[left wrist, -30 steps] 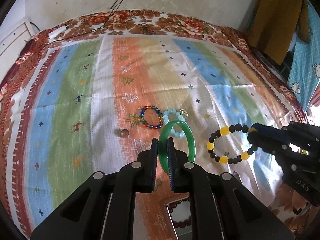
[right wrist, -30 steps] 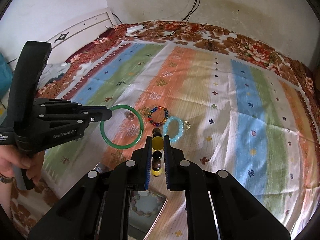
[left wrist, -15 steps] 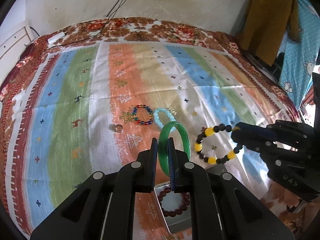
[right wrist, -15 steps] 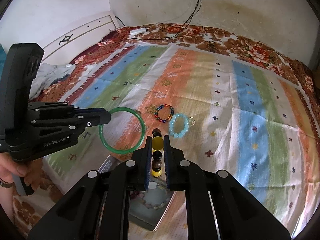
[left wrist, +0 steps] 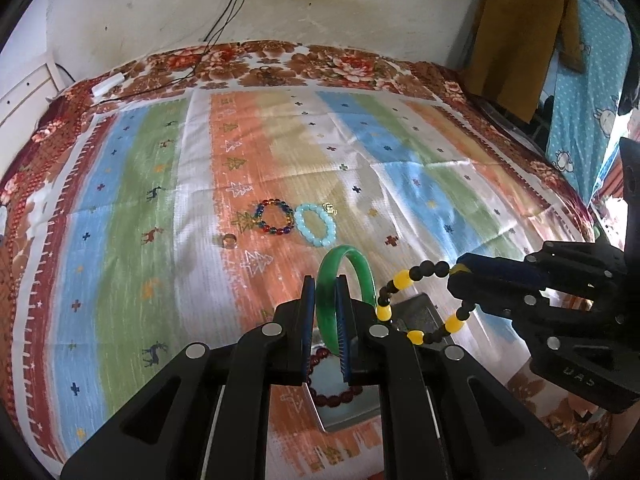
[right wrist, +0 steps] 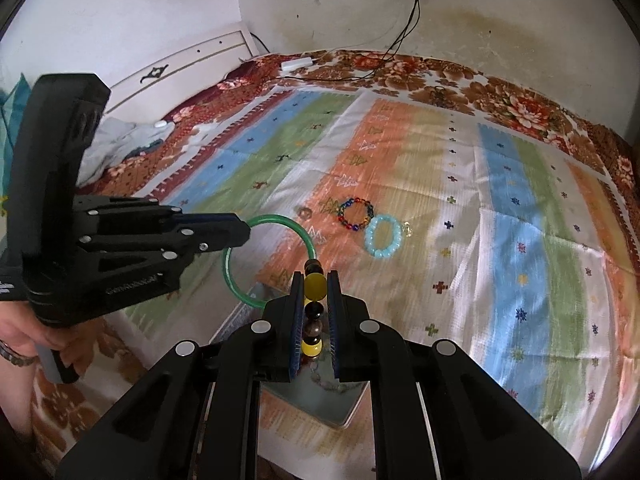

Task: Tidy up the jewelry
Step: 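Carry the bangle and bracelet over the tin and open both tools to release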

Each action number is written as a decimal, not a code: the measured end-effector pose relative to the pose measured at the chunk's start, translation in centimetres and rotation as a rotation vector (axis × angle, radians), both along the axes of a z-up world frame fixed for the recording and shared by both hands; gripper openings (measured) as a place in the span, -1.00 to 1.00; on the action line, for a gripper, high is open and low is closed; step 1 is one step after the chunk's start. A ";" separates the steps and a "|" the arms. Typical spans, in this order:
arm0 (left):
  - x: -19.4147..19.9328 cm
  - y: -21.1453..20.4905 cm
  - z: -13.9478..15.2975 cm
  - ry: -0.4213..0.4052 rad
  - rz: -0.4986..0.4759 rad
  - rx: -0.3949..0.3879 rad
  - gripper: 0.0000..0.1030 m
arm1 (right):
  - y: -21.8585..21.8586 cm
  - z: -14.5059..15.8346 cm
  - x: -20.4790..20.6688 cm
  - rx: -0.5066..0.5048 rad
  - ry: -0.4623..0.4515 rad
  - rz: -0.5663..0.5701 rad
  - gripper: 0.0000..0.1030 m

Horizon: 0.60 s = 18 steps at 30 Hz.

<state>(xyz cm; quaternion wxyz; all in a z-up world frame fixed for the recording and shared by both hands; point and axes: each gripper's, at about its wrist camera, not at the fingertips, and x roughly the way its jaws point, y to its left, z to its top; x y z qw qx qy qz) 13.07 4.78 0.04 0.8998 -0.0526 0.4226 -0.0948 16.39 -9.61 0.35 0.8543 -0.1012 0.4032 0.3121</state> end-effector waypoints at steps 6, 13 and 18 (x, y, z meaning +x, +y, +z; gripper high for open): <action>-1.3 -0.2 -0.5 0.005 -0.011 0.007 -0.81 | -0.2 -0.8 -1.2 -0.013 0.020 0.016 -0.77; -1.9 -0.5 -0.9 0.019 -0.017 0.013 -0.81 | -0.3 -1.5 -1.9 -0.022 0.041 0.022 -0.77; -1.7 -1.1 -1.6 0.056 -0.033 0.025 -0.79 | -0.2 -2.4 -1.8 -0.060 0.064 0.021 -0.71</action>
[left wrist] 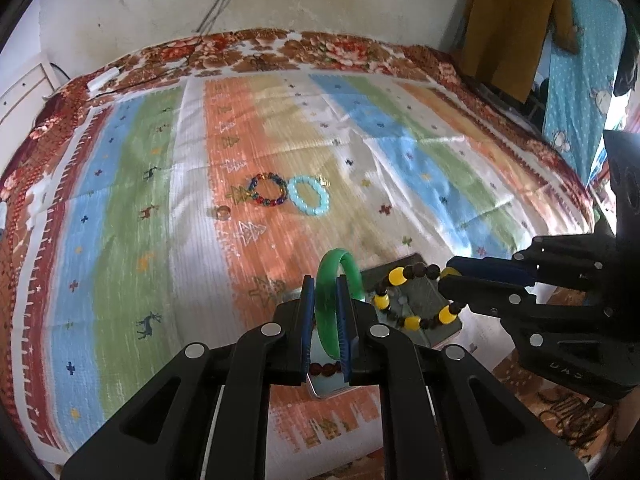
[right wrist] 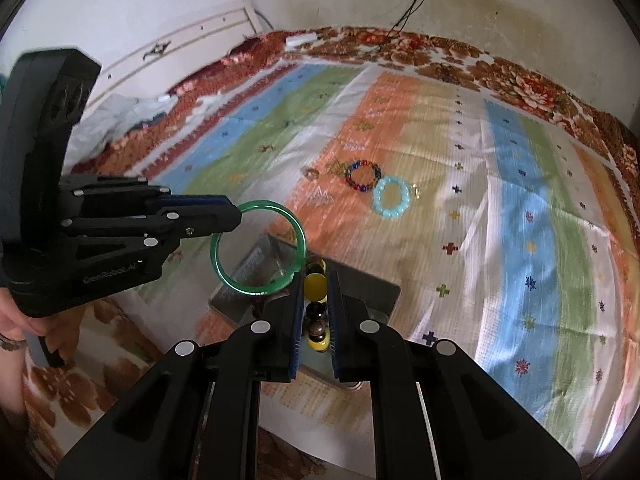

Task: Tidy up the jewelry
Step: 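Carry the bangle and bracelet over the tin and open both tools to release, then move both tools back toward the multicolour and light-blue bracelets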

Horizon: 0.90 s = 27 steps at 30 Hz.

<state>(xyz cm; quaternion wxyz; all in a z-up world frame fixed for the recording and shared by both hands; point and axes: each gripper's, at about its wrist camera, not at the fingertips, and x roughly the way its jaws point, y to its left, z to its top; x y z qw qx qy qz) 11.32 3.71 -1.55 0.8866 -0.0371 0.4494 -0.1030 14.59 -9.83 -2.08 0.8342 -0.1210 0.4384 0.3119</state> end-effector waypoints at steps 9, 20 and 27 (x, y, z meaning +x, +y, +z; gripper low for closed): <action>0.7 1.9 -0.4 0.004 0.093 0.067 -0.07 | -1.2 -0.2 1.6 0.002 -0.016 -0.096 0.02; 3.9 4.4 -1.1 0.042 0.193 0.107 -0.03 | -2.3 -0.8 5.9 0.025 -0.012 -0.205 0.02; 5.7 4.6 -1.8 0.067 0.207 0.146 -0.03 | -2.6 -1.4 8.1 0.024 0.006 -0.231 0.02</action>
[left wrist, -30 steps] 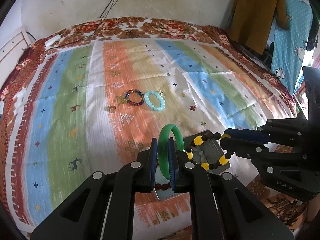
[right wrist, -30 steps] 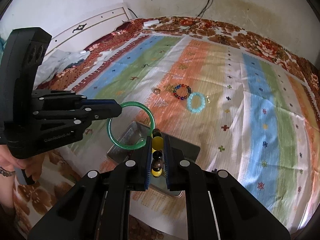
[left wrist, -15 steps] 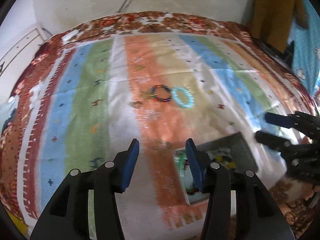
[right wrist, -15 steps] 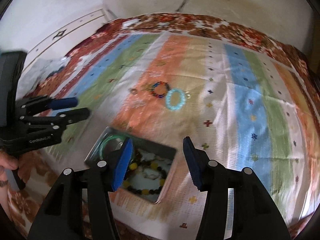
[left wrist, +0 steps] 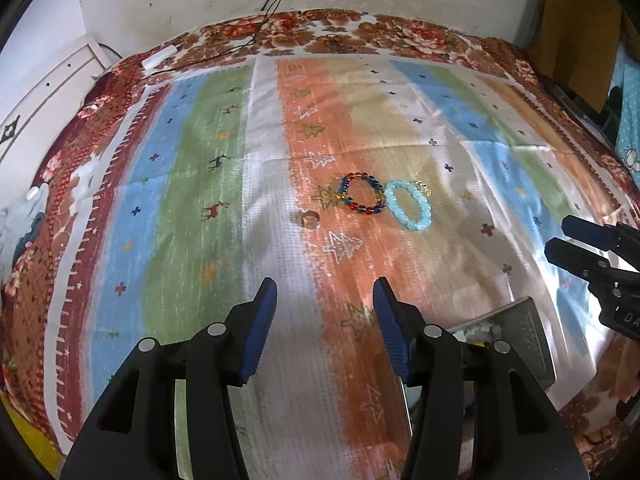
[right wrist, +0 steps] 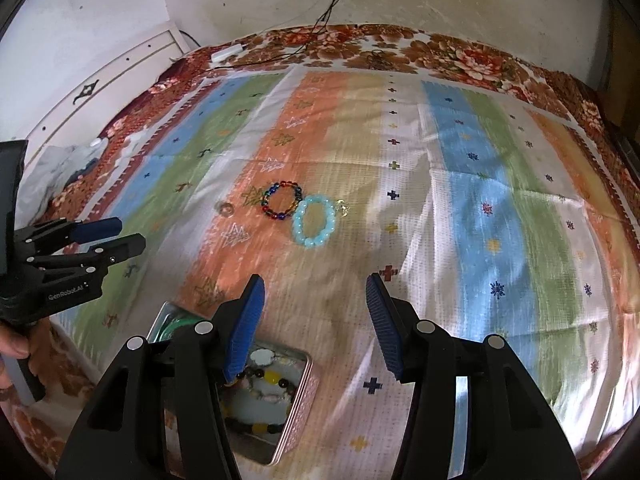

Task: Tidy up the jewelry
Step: 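Move both tools back toward the multicolour and light-blue bracelets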

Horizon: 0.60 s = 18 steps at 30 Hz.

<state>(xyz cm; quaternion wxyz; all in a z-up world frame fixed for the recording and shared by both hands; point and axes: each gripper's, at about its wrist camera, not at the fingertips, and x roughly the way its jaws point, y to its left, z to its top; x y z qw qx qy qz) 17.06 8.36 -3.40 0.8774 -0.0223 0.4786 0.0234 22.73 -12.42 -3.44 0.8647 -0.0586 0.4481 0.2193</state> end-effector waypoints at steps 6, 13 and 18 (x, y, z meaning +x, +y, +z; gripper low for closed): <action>0.6 -0.4 0.0 0.001 -0.011 0.019 -0.03 | 0.4 -0.1 0.7 0.000 -0.005 0.008 0.02; 1.0 -0.9 0.6 -0.024 -0.015 0.060 -0.02 | 0.9 -0.4 1.9 -0.018 -0.011 0.011 0.02; 1.3 -1.1 0.8 -0.032 -0.020 0.073 0.04 | 1.1 -0.6 3.0 -0.025 -0.018 0.004 0.02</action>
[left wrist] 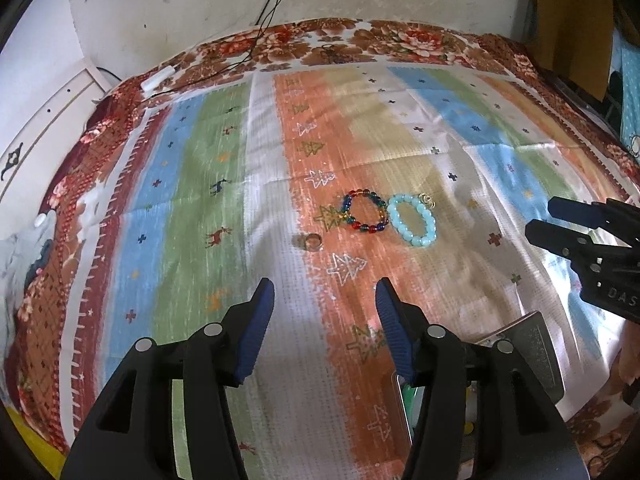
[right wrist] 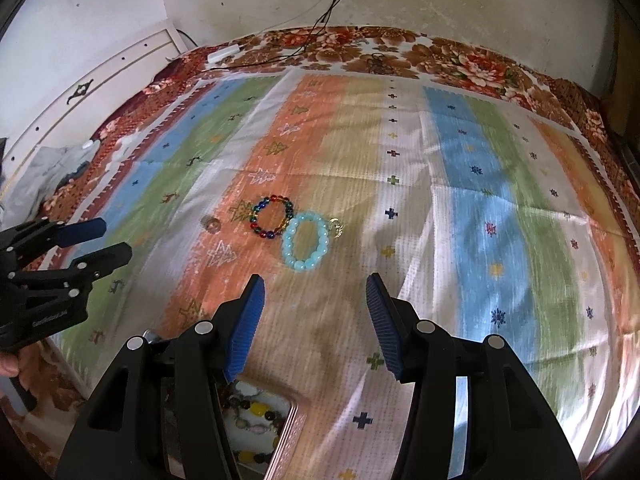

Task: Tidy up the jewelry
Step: 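Move both tools back toward the multicolour and light-blue bracelets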

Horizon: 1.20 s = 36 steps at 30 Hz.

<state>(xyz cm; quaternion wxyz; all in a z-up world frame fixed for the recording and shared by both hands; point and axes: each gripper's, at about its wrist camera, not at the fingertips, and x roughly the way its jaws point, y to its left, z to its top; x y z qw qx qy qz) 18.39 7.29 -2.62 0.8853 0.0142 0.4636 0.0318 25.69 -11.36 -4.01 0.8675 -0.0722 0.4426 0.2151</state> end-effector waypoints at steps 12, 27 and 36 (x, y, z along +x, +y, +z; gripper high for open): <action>2.8 0.4 -0.6 0.023 0.000 0.019 0.04 | 0.6 -1.3 2.7 -0.031 0.014 -0.007 0.02; 7.6 2.2 -4.2 0.118 0.033 0.003 0.04 | 1.7 -3.1 6.0 -0.044 0.081 -0.005 0.02; 9.4 2.1 -5.6 0.151 0.022 0.017 0.04 | 2.5 -4.9 8.1 -0.058 0.140 0.004 0.02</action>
